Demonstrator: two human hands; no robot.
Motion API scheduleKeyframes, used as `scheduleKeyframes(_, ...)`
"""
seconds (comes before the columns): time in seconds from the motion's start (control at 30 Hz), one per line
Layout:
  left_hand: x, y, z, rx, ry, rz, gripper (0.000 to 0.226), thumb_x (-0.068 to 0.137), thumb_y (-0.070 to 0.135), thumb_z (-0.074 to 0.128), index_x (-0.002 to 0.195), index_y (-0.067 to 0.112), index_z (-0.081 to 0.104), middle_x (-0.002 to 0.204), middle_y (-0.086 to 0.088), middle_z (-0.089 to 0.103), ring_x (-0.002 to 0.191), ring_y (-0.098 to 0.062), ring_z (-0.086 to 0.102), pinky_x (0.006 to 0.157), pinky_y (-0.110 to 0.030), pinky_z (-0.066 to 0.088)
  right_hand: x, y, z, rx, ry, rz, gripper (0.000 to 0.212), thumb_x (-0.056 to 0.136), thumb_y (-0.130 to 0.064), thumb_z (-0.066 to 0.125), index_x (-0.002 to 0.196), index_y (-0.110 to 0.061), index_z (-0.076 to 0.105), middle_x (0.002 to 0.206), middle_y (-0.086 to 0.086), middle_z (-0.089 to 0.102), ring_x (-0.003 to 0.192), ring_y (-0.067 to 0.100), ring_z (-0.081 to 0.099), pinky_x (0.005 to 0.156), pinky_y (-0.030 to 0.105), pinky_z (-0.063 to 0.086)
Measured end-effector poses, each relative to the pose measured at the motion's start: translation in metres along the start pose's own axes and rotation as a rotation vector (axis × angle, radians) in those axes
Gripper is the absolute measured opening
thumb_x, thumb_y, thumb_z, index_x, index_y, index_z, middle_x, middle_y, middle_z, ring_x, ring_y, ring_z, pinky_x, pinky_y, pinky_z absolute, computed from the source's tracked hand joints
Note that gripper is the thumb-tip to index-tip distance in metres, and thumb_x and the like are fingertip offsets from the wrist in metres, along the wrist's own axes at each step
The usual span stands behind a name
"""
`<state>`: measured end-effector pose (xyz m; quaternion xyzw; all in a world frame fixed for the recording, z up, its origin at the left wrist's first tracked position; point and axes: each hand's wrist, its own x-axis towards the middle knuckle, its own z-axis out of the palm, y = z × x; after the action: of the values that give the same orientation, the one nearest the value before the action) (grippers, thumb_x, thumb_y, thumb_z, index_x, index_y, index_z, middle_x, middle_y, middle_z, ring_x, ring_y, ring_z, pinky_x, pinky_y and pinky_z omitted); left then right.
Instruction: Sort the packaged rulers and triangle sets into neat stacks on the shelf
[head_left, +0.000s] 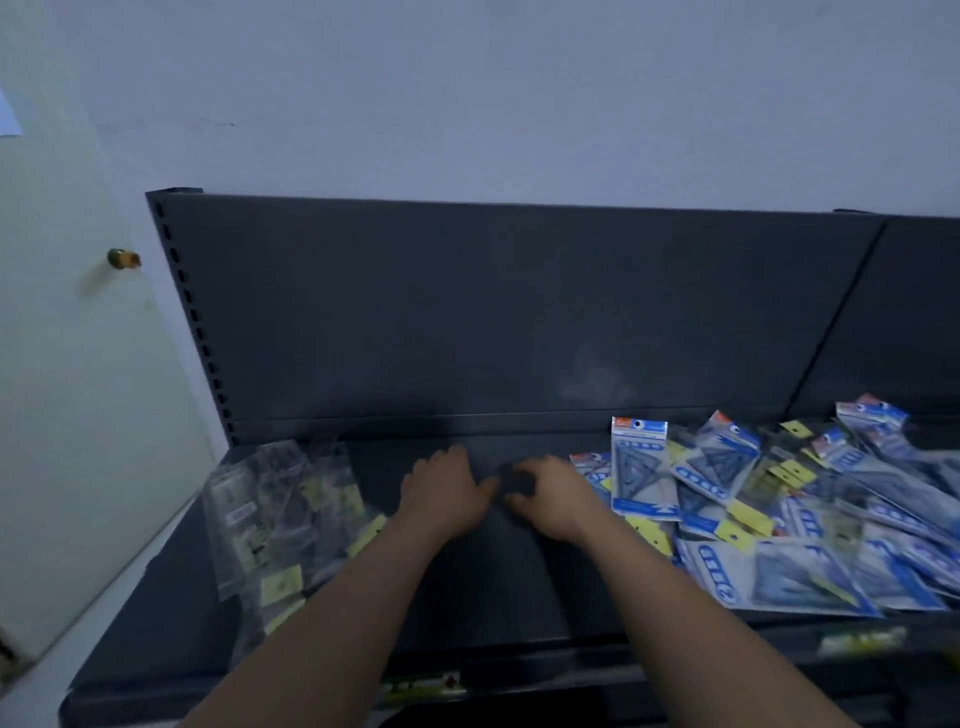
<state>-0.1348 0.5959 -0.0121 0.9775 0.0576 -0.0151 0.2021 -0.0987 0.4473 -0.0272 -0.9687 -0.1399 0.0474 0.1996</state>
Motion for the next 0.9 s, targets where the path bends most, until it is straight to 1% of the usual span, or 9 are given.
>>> scheduleKeyframes(0.17,0.013,0.075,0.03,-0.126,-0.092,0.093,0.055,0.092,0.043,0.053,0.135,0.009,0.047,0.142,-0.011,0.049,0.129,-0.028,0.047,0.104,-0.033,0.039,-0.018,0.081,-0.037,-0.049,0.057,0.147,0.043,0.089,-0.036,0.057,0.128,-0.019,0.059,0.129,0.011,0.057,0.121,0.029,0.052,0.097,0.031,0.042)
scheduleKeyframes(0.37,0.034,0.146,0.077,-0.162,-0.215,0.11,0.046,0.089,0.04,0.055,0.127,0.014,0.055,0.132,-0.005,0.057,0.118,-0.024,0.055,0.094,-0.026,0.042,-0.037,0.18,-0.072,-0.154,-0.008,0.331,0.042,0.096,-0.033,0.041,0.134,-0.016,0.047,0.142,0.015,0.04,0.131,0.032,0.038,0.105,0.04,0.035)
scheduleKeyframes(0.47,0.047,0.167,0.104,-0.13,-0.224,0.099,0.058,0.086,0.051,0.053,0.131,0.014,0.051,0.138,-0.011,0.051,0.122,-0.027,0.05,0.1,-0.034,0.043,-0.048,0.217,-0.078,-0.139,-0.123,0.345,0.047,0.1,-0.03,0.038,0.145,-0.021,0.037,0.153,0.012,0.029,0.139,0.031,0.029,0.113,0.045,0.028)
scheduleKeyframes(0.53,0.056,0.177,0.116,-0.084,-0.218,0.082,0.068,0.086,0.055,0.051,0.141,0.015,0.041,0.146,-0.016,0.04,0.133,-0.031,0.04,0.107,-0.039,0.038,-0.051,0.233,-0.083,-0.102,-0.123,0.298,0.039,0.099,-0.032,0.039,0.133,-0.018,0.051,0.138,0.012,0.048,0.127,0.03,0.045,0.104,0.04,0.038)
scheduleKeyframes(0.57,0.059,0.182,0.12,-0.058,-0.222,0.068,0.07,0.087,0.055,0.051,0.143,0.015,0.038,0.148,-0.017,0.038,0.134,-0.032,0.039,0.107,-0.039,0.037,-0.052,0.239,-0.087,-0.067,-0.089,0.285,0.031,0.099,-0.031,0.04,0.112,-0.016,0.063,0.116,0.012,0.06,0.111,0.029,0.056,0.091,0.034,0.043)
scheduleKeyframes(0.63,0.064,0.19,0.127,0.017,-0.182,0.073,0.066,0.088,0.055,0.051,0.14,0.017,0.04,0.147,-0.014,0.039,0.133,-0.031,0.039,0.106,-0.039,0.038,-0.053,0.246,-0.095,-0.014,0.02,0.272,0.032,0.096,-0.024,0.043,0.068,-0.016,0.055,0.073,0.007,0.055,0.074,0.027,0.055,0.066,0.028,0.038)
scheduleKeyframes(0.67,0.066,0.194,0.129,0.048,-0.144,0.08,0.062,0.088,0.054,0.051,0.138,0.018,0.043,0.147,-0.012,0.037,0.134,-0.03,0.037,0.107,-0.04,0.036,-0.052,0.25,-0.097,0.025,0.064,0.284,0.032,0.094,-0.02,0.045,0.063,-0.015,0.053,0.067,0.005,0.054,0.066,0.025,0.052,0.062,0.028,0.036)
scheduleKeyframes(0.8,0.08,0.214,0.139,0.11,-0.042,0.231,0.039,0.093,0.034,0.044,0.129,0.018,0.048,0.143,-0.005,0.043,0.131,-0.027,0.038,0.104,-0.043,0.037,-0.044,0.272,-0.097,0.064,0.098,0.32,0.018,0.089,-0.024,0.051,0.093,-0.01,0.062,0.106,0.013,0.065,0.091,0.028,0.061,0.067,0.026,0.04)
scheduleKeyframes(0.9,0.089,0.229,0.138,0.207,-0.081,0.303,0.039,0.093,0.026,0.044,0.132,0.022,0.045,0.133,-0.006,0.054,0.122,-0.028,0.048,0.096,-0.04,0.041,-0.04,0.284,-0.098,0.003,-0.003,0.354,0.056,0.087,-0.048,0.055,0.133,-0.017,0.048,0.141,0.007,0.042,0.124,0.027,0.047,0.1,0.032,0.041)
